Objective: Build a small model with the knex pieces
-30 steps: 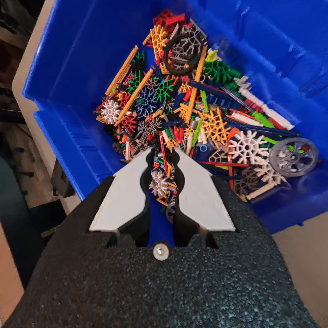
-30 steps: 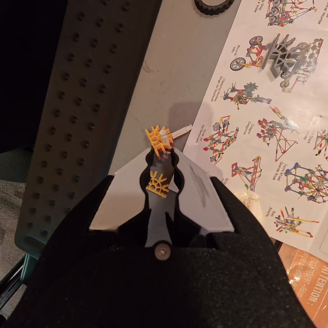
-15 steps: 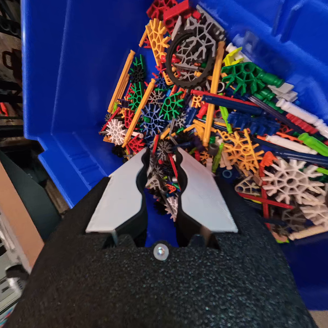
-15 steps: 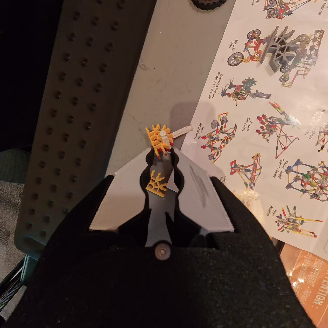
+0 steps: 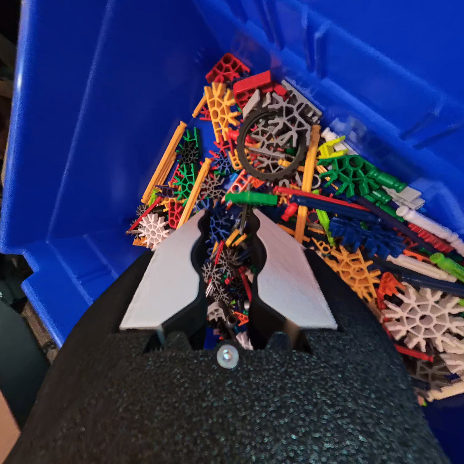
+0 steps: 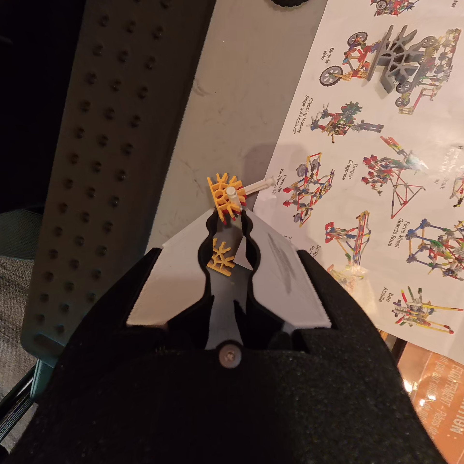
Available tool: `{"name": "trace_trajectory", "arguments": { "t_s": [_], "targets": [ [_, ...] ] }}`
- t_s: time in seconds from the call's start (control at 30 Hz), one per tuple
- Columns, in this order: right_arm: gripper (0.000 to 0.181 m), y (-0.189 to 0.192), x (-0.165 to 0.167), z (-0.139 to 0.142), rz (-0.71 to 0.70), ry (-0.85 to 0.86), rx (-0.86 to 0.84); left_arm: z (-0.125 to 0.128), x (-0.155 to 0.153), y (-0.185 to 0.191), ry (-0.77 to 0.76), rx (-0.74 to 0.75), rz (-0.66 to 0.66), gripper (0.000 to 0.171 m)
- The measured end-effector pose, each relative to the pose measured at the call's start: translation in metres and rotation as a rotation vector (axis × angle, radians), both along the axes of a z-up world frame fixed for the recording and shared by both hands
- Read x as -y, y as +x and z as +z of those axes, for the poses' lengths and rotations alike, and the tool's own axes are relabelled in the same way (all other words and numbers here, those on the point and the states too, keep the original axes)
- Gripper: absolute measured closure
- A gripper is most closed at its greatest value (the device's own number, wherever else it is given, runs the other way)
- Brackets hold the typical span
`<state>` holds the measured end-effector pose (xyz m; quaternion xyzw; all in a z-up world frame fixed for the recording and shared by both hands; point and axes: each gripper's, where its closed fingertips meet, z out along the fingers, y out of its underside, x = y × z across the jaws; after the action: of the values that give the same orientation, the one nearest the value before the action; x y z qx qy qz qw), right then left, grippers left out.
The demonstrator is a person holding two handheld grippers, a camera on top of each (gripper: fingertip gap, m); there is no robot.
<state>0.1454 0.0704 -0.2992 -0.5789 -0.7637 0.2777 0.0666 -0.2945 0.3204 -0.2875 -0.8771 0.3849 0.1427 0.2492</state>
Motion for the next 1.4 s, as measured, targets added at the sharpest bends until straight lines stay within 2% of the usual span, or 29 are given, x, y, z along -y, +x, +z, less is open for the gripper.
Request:
{"name": "trace_trajectory", "arguments": {
  "t_s": [0.07,0.23,0.3,0.37,0.4,0.57,0.8,0.93,1.03,1.07,1.13,1.2,1.3,1.4],
  "targets": [
    [0.163,0.0,0.0,0.0,-0.001,-0.003,-0.001,0.0,-0.005,0.003,0.003,0.046,0.015,0.141],
    [0.163,0.0,-0.001,0.0,-0.003,-0.009,-0.002,-0.005,0.002,0.009,-0.06,0.159,0.058,0.156],
    [0.163,0.0,-0.001,0.0,-0.003,-0.01,-0.002,-0.006,0.014,0.01,-0.126,0.17,0.054,0.156],
    [0.163,0.001,-0.001,0.0,-0.003,-0.01,-0.001,-0.005,0.029,0.009,-0.19,0.161,0.039,0.168],
    [0.163,0.001,-0.001,0.0,-0.002,-0.01,0.0,-0.005,0.036,0.008,-0.212,0.154,0.034,0.167],
    [0.163,0.001,0.0,0.0,0.001,-0.008,0.001,-0.004,0.05,0.006,-0.269,0.153,0.039,0.157],
    [0.163,0.001,0.0,0.0,0.003,-0.008,0.001,0.012,0.02,-0.002,-0.093,0.098,0.076,0.142],
    [0.163,0.001,0.0,0.0,0.004,-0.008,0.001,0.011,0.022,0.011,-0.118,0.195,0.049,0.136],
    [0.163,0.001,0.001,0.0,0.006,-0.01,0.001,0.005,0.036,0.023,-0.203,0.26,0.025,0.118],
    [0.163,0.001,0.001,0.0,0.007,-0.01,0.001,0.003,0.039,0.025,-0.216,0.265,0.017,0.123],
    [0.163,0.001,0.001,0.0,0.007,-0.014,-0.001,0.003,0.037,0.025,-0.207,0.257,0.018,0.123],
    [0.163,0.001,0.001,0.0,0.006,-0.016,-0.002,0.003,0.035,0.023,-0.199,0.233,0.012,0.135],
    [0.163,0.001,0.001,0.0,0.001,-0.022,-0.005,-0.005,0.031,0.012,-0.183,0.134,0.025,0.158],
    [0.163,0.001,0.001,0.0,-0.002,-0.028,-0.007,-0.003,0.02,-0.008,-0.125,0.006,0.069,0.159]
  ]
}}
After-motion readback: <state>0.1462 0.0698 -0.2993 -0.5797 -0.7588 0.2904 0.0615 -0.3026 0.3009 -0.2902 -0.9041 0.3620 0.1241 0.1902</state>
